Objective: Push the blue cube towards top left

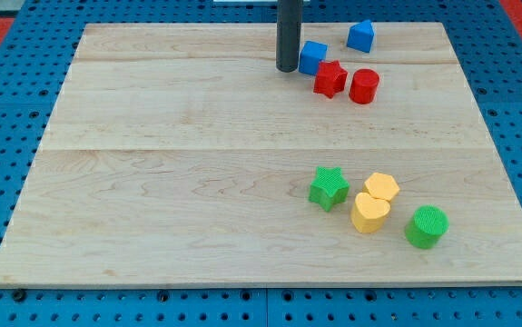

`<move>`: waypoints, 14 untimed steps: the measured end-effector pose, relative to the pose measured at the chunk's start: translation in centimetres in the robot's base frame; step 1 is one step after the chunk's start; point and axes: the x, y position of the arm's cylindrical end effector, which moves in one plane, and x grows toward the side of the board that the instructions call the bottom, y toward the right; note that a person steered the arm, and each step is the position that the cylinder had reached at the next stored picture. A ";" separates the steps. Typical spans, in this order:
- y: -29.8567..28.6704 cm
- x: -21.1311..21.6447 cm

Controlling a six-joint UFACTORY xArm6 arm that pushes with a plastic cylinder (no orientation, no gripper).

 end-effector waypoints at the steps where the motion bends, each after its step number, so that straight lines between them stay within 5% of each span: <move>1: 0.0 0.0; 4: -2.5 -4.4; 7: 12.2 -4.8; 8: 11.5 -2.9; 9: 5.3 0.3; 11: -14.6 -5.0; 12: -9.4 -7.1; 14: -20.8 -8.3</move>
